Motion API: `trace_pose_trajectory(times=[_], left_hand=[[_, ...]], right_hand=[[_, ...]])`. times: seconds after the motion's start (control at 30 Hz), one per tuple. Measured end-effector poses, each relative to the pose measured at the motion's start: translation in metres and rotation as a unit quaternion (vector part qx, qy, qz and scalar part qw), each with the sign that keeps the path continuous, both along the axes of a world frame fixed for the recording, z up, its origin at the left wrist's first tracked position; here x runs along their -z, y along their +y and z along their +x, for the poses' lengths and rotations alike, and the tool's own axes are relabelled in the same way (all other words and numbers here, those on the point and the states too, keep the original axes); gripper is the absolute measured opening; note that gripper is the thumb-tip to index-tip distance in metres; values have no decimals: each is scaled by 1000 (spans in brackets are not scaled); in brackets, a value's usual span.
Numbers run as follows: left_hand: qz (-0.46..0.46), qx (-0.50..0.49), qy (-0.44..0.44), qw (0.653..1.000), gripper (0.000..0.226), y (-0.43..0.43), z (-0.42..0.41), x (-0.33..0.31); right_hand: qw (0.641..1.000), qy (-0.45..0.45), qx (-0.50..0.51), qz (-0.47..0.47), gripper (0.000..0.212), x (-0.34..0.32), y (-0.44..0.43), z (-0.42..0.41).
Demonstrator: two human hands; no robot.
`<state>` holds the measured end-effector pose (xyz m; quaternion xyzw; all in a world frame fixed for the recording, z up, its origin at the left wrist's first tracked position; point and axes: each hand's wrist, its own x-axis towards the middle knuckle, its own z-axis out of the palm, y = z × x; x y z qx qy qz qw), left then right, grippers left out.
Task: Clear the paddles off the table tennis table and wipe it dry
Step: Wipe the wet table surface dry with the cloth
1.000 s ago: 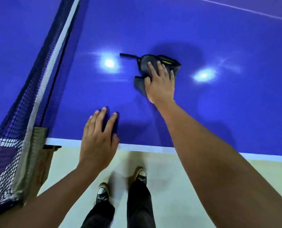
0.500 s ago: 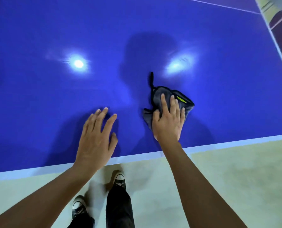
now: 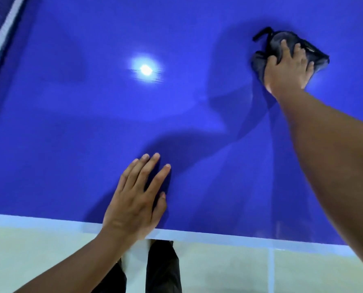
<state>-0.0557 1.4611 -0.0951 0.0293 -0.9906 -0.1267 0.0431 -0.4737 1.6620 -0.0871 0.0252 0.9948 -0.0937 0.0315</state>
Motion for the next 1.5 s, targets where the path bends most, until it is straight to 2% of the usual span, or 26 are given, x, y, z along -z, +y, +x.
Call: trace_pose_trajectory(times=[0.23,0.4,0.57,0.73,0.87,1.0,1.13,1.23,1.33,1.5], left_hand=[[12,-2,1,1000,55,-1,2,0],[17,10,11,1000,55,-3,4,6],[124,-3,55,991,59,-16,16,-7],[69,-68,59,993,58,-59,89,-8],[54,-147,36,987,59,-106,160,-2],[80,-239,11,968,65,-151,205,-3],[71,-199,6,977,66,-180,225,-2],[151,-216,29,964,63,-183,225,-2],[201,-254,64,944,66,-175,220,-4],[162,-231,51,958,65,-174,225,-3]], right_hand=[[999,3,-36,-2,61,-5,10,47],[999,10,-51,-12,60,-2,16,151],[999,26,-43,-10,60,4,36,282],[997,61,21,-30,64,10,23,380],[994,86,54,-48,65,13,-42,417],[991,111,-55,-50,62,15,-140,454],[969,108,-209,-78,59,15,-247,498],[939,104,-316,-88,58,15,-298,519],[924,105,-357,-93,61,19,-303,514],[887,114,-445,-45,73,24,-265,506]])
